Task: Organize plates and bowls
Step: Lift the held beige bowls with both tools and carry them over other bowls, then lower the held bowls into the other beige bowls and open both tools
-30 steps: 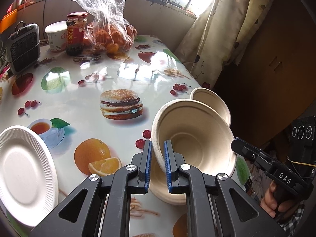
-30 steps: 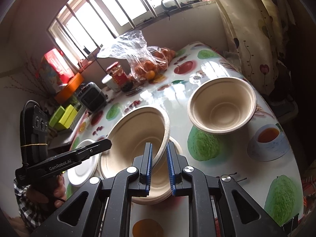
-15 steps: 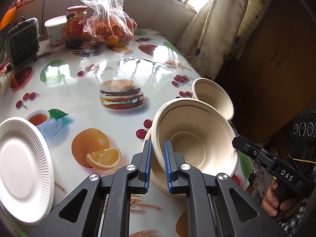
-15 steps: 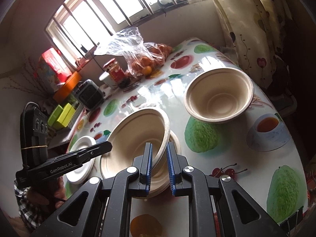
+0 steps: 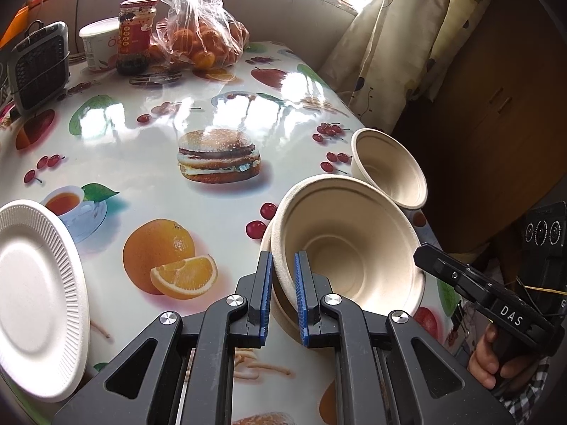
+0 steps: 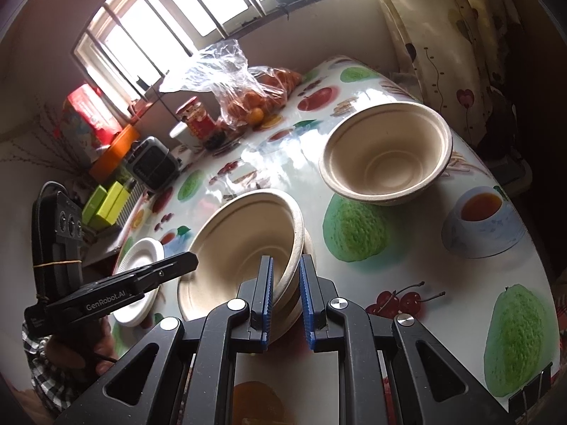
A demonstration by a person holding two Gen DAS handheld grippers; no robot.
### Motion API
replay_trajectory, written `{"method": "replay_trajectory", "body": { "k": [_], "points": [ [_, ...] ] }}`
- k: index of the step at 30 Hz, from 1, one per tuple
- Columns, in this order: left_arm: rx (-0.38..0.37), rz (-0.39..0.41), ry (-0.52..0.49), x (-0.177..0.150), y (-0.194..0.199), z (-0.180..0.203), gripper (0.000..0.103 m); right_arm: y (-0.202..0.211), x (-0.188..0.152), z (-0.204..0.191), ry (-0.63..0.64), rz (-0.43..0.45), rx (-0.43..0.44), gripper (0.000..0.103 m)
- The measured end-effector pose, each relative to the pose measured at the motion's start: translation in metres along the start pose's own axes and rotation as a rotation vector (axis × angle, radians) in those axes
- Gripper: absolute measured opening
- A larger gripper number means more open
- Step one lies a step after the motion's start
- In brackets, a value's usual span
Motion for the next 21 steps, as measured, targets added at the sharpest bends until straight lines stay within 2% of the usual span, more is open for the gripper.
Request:
{"method": "replay_trajectory", "body": {
  "k": [21],
  "points": [
    [0.005, -0.017, 0.013, -0.003, -0.0038, -0.0041, 0.012, -0.0087, -0.0072, 0.0012, -0.003, -0.014, -0.006, 0.015]
  ]
}}
Point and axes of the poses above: each gripper's, at about its wrist camera, not at the fingertips, and y roughly against the way its jaws point, z to its right, x to its top, the point moved 6 cm from there along -y, roughly the way its jaws point, and after that the axes turned 8 degrees about -z, right-handed, at the moved point
